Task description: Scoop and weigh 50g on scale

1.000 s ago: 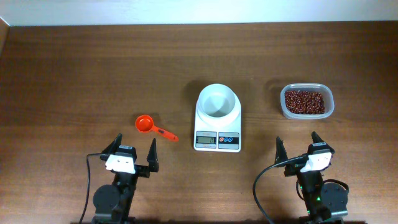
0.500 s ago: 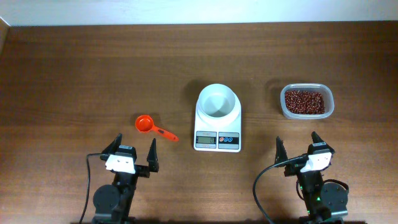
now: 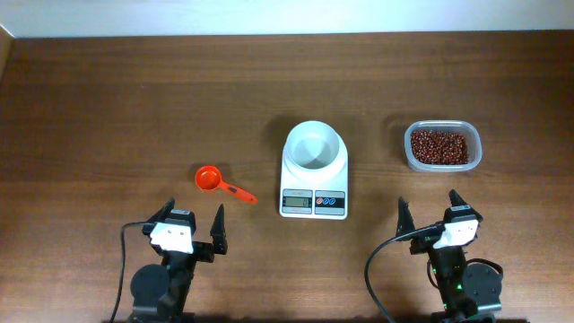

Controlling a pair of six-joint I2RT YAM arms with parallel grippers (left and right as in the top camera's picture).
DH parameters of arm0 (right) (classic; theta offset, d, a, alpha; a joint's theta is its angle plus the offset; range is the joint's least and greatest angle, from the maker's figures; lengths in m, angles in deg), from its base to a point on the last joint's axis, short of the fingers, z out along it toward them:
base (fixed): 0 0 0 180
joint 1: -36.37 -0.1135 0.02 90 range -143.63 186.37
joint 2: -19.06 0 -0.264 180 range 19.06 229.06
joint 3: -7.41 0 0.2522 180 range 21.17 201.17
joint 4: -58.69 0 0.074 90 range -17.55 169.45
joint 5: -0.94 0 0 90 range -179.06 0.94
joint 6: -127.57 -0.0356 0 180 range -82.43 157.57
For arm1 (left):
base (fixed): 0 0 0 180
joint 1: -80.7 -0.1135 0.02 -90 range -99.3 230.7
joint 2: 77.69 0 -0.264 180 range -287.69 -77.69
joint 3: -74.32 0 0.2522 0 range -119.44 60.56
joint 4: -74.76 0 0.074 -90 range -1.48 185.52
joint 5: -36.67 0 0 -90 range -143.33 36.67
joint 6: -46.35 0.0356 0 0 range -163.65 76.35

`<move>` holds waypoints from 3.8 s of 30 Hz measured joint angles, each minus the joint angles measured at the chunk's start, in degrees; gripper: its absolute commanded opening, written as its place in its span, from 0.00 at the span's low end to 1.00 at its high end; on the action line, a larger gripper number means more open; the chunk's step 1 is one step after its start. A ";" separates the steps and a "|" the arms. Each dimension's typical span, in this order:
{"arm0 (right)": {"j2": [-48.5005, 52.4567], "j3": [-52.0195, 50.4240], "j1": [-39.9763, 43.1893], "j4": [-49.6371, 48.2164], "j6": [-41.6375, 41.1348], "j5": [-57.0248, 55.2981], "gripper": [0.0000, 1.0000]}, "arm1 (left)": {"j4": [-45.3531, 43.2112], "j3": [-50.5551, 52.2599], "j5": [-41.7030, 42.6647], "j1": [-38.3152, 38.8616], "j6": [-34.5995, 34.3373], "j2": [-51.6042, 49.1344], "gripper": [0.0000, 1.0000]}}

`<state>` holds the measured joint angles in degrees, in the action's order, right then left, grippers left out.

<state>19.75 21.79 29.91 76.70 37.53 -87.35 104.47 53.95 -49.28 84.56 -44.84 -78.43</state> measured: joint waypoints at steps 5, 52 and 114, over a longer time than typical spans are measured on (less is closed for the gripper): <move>0.00 0.00 0.00 0.00 -0.02 0.00 0.99 | 0.15 0.00 -0.02 0.00 0.00 0.00 0.99; 0.00 0.00 -0.02 0.00 -0.04 0.00 0.99 | 28.83 -42.21 2.27 0.00 -4.48 -41.16 0.99; 0.00 0.00 -0.02 0.00 0.00 0.02 0.99 | 20.41 -47.93 -12.02 0.26 -54.60 -97.48 0.00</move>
<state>19.75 21.79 29.89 76.70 37.53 -87.33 124.88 6.02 -61.30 84.82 -99.44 -175.91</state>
